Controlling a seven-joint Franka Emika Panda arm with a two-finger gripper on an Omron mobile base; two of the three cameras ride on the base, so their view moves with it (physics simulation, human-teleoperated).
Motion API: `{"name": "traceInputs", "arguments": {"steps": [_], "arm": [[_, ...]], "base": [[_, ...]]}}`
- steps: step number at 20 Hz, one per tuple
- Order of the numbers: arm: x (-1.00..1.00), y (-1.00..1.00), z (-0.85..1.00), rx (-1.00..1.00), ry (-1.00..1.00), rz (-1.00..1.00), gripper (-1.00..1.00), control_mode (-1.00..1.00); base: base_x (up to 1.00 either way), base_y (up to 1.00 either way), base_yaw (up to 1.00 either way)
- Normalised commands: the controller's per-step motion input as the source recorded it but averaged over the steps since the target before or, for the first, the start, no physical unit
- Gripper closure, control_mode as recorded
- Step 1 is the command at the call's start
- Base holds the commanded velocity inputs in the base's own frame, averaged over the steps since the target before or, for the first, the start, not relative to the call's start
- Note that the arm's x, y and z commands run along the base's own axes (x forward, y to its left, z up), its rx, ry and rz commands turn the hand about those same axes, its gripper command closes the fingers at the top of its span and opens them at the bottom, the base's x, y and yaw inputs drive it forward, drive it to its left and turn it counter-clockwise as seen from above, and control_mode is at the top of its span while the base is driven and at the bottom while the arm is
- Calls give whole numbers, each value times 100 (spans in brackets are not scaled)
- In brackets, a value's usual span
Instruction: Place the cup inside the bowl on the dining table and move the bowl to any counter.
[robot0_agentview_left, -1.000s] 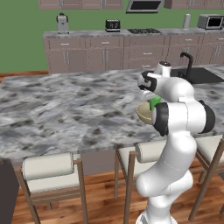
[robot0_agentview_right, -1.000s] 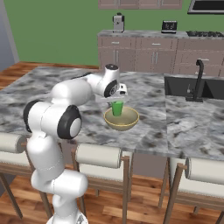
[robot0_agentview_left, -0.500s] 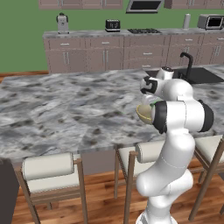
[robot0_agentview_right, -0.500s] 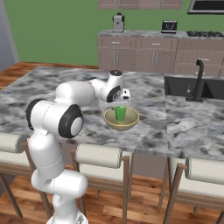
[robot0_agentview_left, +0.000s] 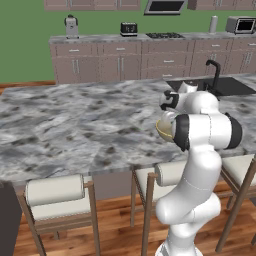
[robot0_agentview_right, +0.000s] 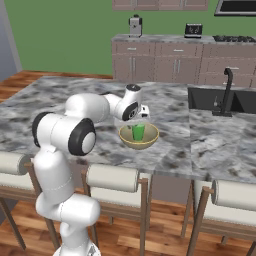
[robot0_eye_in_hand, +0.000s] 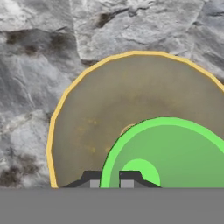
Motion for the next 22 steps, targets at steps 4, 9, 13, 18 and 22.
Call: {"name": "traceInputs", "arguments": {"steps": [4, 9, 13, 18, 22], "arm": [[5, 0, -14, 0, 0, 0, 100, -100], [6, 0, -14, 0, 0, 0, 100, -100], [7, 0, -12, 0, 0, 0, 100, -100], [5, 0, -9, 0, 0, 0, 100, -100], [3, 0, -12, 0, 0, 0, 100, -100]], "base": [[0, 0, 0], [0, 0, 0], [0, 0, 0], [0, 0, 0], [0, 0, 0]]}}
